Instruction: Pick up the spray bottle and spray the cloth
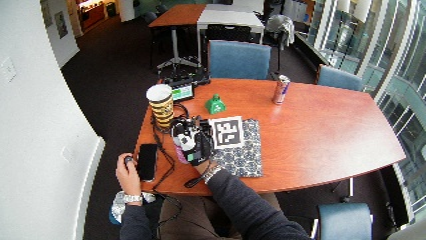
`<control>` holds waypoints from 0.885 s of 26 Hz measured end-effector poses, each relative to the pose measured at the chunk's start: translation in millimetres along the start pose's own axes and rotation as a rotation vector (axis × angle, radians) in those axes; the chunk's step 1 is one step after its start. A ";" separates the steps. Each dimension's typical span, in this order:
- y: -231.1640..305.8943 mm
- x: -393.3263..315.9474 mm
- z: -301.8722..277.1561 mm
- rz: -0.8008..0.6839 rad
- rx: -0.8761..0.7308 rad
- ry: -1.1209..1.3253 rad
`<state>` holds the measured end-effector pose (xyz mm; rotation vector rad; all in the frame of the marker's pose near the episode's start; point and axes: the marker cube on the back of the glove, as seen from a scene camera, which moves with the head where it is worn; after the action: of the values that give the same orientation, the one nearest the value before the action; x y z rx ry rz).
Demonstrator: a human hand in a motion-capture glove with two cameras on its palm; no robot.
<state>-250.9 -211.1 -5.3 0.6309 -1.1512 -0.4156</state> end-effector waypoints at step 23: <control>19.8 21.3 0.6 0.145 -0.162 -0.176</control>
<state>-244.1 -209.2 23.0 0.3724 -1.3073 -0.4417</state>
